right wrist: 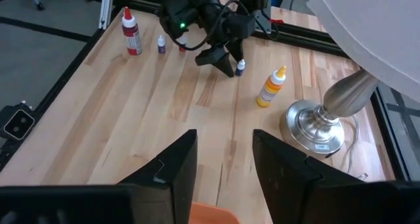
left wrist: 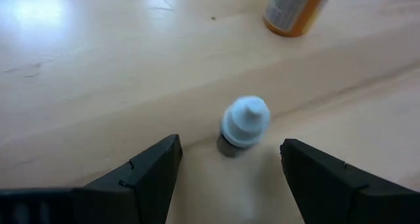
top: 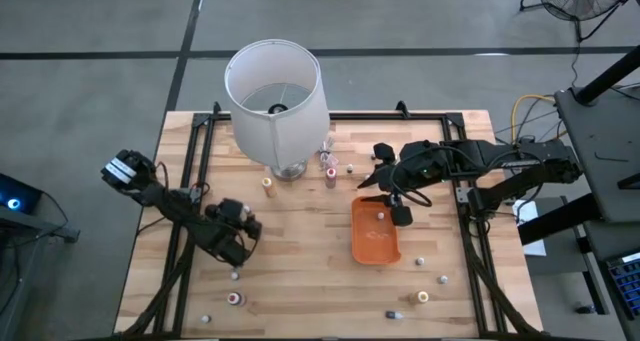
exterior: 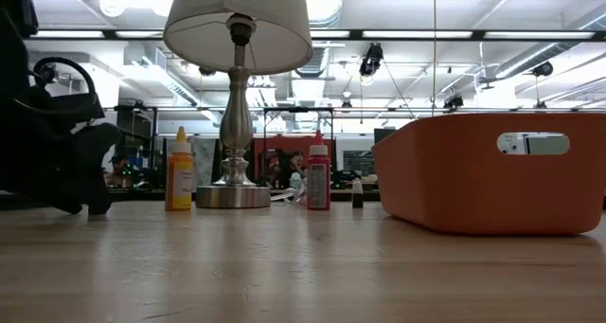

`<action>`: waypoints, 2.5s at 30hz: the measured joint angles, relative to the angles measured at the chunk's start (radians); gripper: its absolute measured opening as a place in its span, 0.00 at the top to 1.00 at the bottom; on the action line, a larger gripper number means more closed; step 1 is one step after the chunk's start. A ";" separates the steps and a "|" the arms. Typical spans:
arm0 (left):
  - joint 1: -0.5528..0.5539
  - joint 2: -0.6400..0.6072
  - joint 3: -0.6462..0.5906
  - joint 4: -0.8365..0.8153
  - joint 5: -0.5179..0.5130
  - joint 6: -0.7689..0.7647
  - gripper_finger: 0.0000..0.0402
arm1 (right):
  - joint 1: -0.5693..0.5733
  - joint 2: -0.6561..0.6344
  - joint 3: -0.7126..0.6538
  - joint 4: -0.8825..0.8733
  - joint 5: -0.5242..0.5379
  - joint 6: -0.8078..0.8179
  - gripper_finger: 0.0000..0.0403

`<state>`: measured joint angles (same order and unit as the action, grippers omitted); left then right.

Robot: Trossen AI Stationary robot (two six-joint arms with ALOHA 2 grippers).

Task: Pick & Place food coloring
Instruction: Put the small food coloring bottle into the orange bin

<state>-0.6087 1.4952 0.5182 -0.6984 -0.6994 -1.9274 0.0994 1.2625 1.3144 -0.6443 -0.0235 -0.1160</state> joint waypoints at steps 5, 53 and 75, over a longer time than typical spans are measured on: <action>0.029 0.000 -0.001 -0.004 -0.006 0.003 0.39 | 0.000 0.000 0.000 0.000 0.000 0.001 0.64; 0.090 0.000 0.010 0.043 -0.025 -0.043 0.39 | 0.000 0.000 0.000 0.004 -0.002 0.045 0.66; 0.090 -0.001 0.009 0.095 -0.021 0.054 0.39 | 0.001 0.000 0.000 0.063 -0.002 0.113 0.69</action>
<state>-0.5186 1.4940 0.5274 -0.6029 -0.7204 -1.8738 0.1001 1.2621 1.3144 -0.5815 -0.0250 -0.0029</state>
